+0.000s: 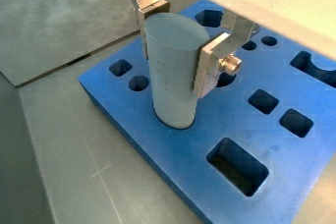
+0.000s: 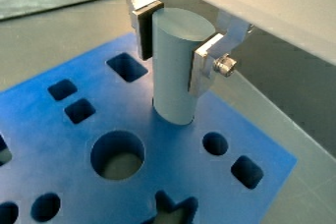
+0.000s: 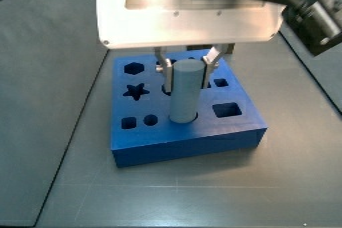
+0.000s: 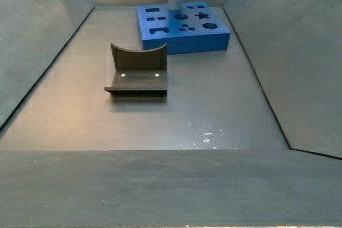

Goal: Pick up the oval object. Move up. Place the oval object on the fixture. Regrasp the oval object. Move to above the board. Insert the oval object.
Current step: Insert the oval object.

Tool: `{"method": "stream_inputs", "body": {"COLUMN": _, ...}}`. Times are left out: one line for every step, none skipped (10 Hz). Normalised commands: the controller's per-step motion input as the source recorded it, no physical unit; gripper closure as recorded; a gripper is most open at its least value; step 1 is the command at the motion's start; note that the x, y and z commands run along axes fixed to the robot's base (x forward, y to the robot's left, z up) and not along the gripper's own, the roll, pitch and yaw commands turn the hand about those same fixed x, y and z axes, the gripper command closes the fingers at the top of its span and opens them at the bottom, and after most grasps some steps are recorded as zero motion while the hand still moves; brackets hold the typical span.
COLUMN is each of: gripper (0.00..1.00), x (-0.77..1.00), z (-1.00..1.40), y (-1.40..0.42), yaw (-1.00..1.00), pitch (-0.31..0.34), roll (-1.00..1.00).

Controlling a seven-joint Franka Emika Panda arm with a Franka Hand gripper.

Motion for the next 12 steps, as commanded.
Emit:
{"method": "stream_inputs", "body": {"gripper": 1.00, "x": -0.11, "z": -0.43, "y": -0.24, "yaw": 0.13, "pitch": -0.056, "roll": 0.46}}
{"method": "stream_inputs", "body": {"gripper": 1.00, "x": 0.00, "z": -0.49, "y": -0.30, "yaw": 0.12, "pitch": -0.089, "roll": 0.34}}
{"method": "stream_inputs", "body": {"gripper": 1.00, "x": 0.00, "z": -0.43, "y": -0.31, "yaw": 0.08, "pitch": -0.214, "roll": 0.09}}
{"method": "stream_inputs", "body": {"gripper": 1.00, "x": 0.00, "z": -0.84, "y": -0.32, "yaw": 0.07, "pitch": -0.191, "roll": 0.00}}
{"method": "stream_inputs", "body": {"gripper": 1.00, "x": -0.10, "z": -1.00, "y": -0.31, "yaw": 0.01, "pitch": -0.064, "roll": 0.02}}
{"method": "stream_inputs", "body": {"gripper": 1.00, "x": -0.12, "z": -1.00, "y": -0.20, "yaw": 0.00, "pitch": -0.020, "roll": 0.09}}
{"method": "stream_inputs", "body": {"gripper": 1.00, "x": -0.10, "z": -1.00, "y": -0.15, "yaw": 0.00, "pitch": -0.030, "roll": 0.12}}
{"method": "stream_inputs", "body": {"gripper": 1.00, "x": -0.02, "z": -1.00, "y": -0.12, "yaw": 0.00, "pitch": -0.034, "roll": 0.13}}
{"method": "stream_inputs", "body": {"gripper": 1.00, "x": 0.10, "z": -0.77, "y": -0.11, "yaw": 0.04, "pitch": -0.069, "roll": 0.13}}
{"method": "stream_inputs", "body": {"gripper": 1.00, "x": 0.02, "z": -0.19, "y": 0.00, "yaw": 0.00, "pitch": 0.000, "roll": 0.00}}
{"method": "stream_inputs", "body": {"gripper": 1.00, "x": -0.06, "z": -1.00, "y": 0.00, "yaw": 0.00, "pitch": -0.083, "roll": 0.14}}
{"method": "stream_inputs", "body": {"gripper": 1.00, "x": -0.07, "z": -1.00, "y": 0.00, "yaw": 0.00, "pitch": -0.056, "roll": 0.11}}
